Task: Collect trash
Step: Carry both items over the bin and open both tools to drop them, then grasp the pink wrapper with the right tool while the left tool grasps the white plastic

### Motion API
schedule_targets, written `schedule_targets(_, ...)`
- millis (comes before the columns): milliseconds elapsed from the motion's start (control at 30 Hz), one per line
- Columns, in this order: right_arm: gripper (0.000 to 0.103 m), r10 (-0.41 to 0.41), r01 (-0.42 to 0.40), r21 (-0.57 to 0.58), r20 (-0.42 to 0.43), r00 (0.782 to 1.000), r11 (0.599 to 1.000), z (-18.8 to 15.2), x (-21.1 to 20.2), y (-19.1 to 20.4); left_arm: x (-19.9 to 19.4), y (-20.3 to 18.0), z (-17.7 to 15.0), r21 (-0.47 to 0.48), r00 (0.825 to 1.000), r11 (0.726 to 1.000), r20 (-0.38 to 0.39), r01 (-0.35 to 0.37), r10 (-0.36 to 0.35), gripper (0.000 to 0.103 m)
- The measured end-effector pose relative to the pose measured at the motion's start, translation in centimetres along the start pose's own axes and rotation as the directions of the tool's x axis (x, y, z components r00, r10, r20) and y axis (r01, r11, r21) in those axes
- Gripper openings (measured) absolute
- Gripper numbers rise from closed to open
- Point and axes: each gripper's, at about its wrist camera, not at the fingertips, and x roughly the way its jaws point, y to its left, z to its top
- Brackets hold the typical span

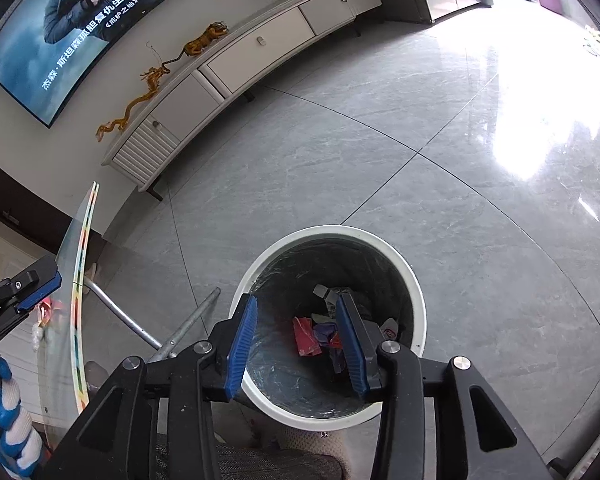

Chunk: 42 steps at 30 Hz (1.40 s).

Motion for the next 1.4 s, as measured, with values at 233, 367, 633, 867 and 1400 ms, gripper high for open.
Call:
schedule_targets(233, 0.042, 0.054, -0.053, -0.091, 0.006, 0.999, 0.994, 0.2, -0.9, 5.0, -4.8, 8.2, -0.4, -0.116, 0.989, 0.987, 0.082, -0.115, 0.125, 0.048)
schedule_targets(367, 0.042, 0.098, -0.097, -0.155, -0.001, 0.995, 0.983, 0.1, -1.2, 8.9, -7.3, 13.8, -0.8, -0.205, 0.974, 0.963, 0.111, -0.172, 0.198, 0.048)
schedule_targets(633, 0.044, 0.183, -0.189, -0.312, -0.049, 0.982, 0.931, -0.6, -0.8, 18.5, -11.4, 24.7, -2.8, -0.379, 0.927, 0.878, 0.114, -0.292, 0.358, 0.048)
schedule_targets(867, 0.047, 0.243, -0.271, -0.436, -0.121, 0.963, 0.858, -1.2, 1.0, 27.5, -13.2, 31.5, -3.3, -0.457, 0.869, 0.793, 0.083, -0.402, 0.488, 0.048)
schedule_targets(1400, 0.052, 0.284, -0.399, -0.492, -0.294, 0.913, 0.774, -2.6, 10.2, 41.3, -10.3, 38.1, -2.2, -0.486, 0.872, 0.763, 0.002, -0.427, 0.489, 0.048)
